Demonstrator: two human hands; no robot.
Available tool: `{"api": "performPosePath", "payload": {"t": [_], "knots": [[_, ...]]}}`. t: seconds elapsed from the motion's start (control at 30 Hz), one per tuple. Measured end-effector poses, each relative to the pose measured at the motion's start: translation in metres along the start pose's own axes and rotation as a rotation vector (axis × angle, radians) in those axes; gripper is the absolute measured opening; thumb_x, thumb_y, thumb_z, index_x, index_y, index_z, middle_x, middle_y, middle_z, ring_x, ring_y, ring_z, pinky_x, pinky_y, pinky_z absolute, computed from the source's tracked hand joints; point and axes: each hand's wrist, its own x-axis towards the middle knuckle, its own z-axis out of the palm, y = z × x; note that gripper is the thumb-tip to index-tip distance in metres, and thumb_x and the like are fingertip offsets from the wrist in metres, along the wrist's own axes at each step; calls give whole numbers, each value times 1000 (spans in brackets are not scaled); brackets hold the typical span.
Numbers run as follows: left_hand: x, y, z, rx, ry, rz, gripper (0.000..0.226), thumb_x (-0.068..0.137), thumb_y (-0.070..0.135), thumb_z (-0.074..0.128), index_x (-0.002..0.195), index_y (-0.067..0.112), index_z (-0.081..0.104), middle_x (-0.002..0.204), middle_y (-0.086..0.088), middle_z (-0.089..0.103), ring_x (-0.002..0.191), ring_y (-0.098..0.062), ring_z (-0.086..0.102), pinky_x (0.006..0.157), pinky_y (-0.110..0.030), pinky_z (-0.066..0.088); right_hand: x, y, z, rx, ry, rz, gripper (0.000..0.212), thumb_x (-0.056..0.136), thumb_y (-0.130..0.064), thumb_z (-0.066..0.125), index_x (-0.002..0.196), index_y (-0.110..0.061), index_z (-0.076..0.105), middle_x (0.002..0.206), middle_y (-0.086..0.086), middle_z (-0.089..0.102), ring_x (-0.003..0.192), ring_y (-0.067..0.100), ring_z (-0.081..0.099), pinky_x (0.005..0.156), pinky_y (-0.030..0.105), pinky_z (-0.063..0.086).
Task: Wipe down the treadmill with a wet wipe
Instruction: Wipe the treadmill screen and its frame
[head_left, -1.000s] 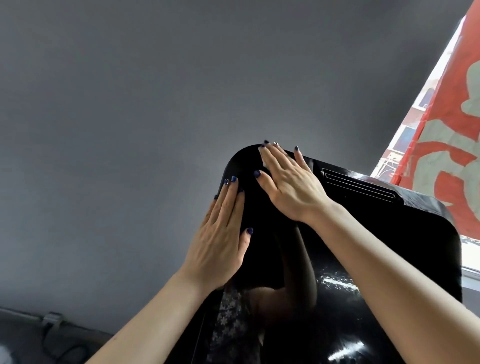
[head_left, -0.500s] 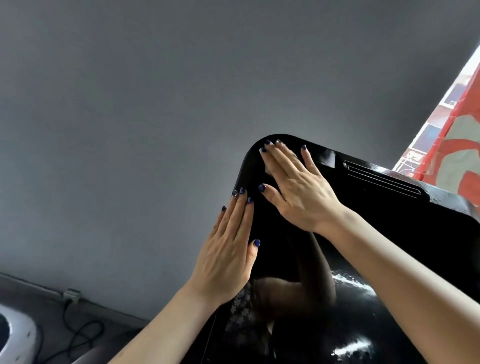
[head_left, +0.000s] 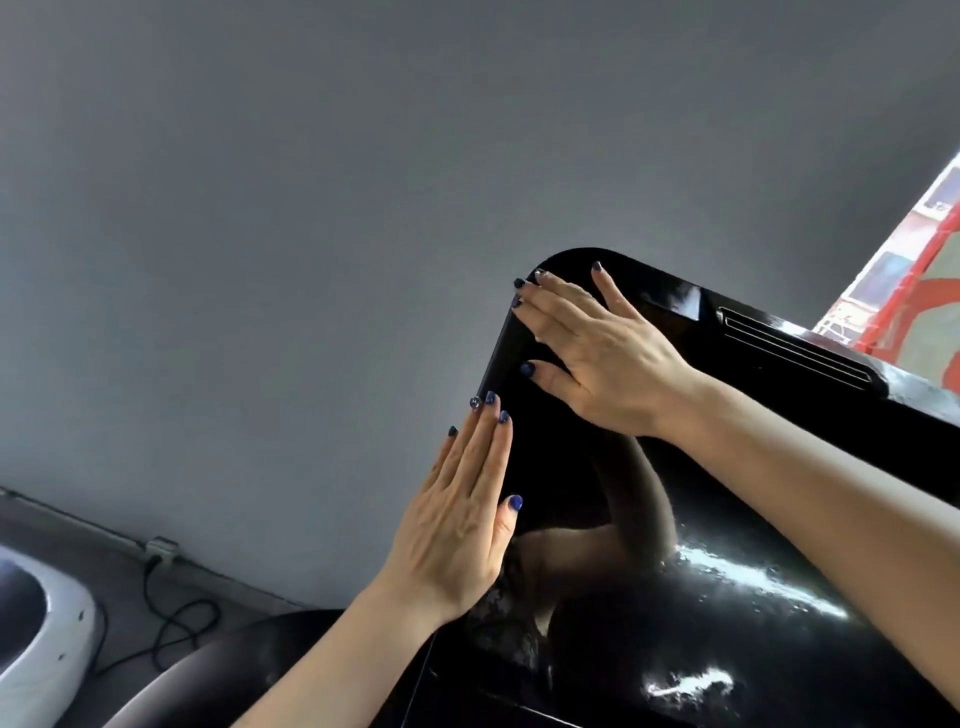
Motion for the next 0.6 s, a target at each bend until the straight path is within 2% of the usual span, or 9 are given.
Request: {"api": "performPosePath", "payload": {"t": [0.17,0.23,0.33,0.4,0.5,0.6], "knots": [[-10,2,-2,-21,-4,-10,65,106,28,33,160,3,8,169,-14,3,156,-24,7,126,-37,9,15,5,-18,-82,-79,-7,84,89,-61,-5,161,-25,19,168,-10,12,154,5,0,121,45,-20],[-11,1,-2,-12,-11,-20,65,106,28,34,160,4,7,169,-13,3,157,-23,5,127,-35,7,38,-4,-22,-129,-132,-8,93,85,-62,-12,158,-21,28,167,-7,21,155,7,6,122,46,-18],[-12,1,-2,-10,-31,-27,66,106,29,34,161,6,4,170,-12,1,157,-23,4,126,-36,8,68,-23,-16,-267,-211,-49,92,91,-60,-8,146,-13,50,158,-1,42,154,11,16,123,49,-14],[-14,1,-2,-12,-38,-29,67,106,30,33,161,7,3,170,-11,0,157,-23,3,126,-35,8,71,-30,-10,-329,-228,-87,93,91,-59,-9,140,-13,56,153,0,48,153,13,19,123,51,-13],[-25,1,-3,-16,-41,-38,67,107,30,32,161,8,1,170,-9,-3,157,-22,2,127,-34,6,46,-28,-9,-253,-175,-97,98,87,-64,-15,150,-17,43,160,-2,37,155,14,13,124,50,-13],[-38,2,-3,-12,-28,-48,66,107,31,31,161,8,1,170,-9,-2,157,-22,3,127,-33,4,7,-27,-10,-153,-171,-129,88,89,-64,-8,160,-22,19,169,-5,12,155,10,-3,123,48,-15]]}}
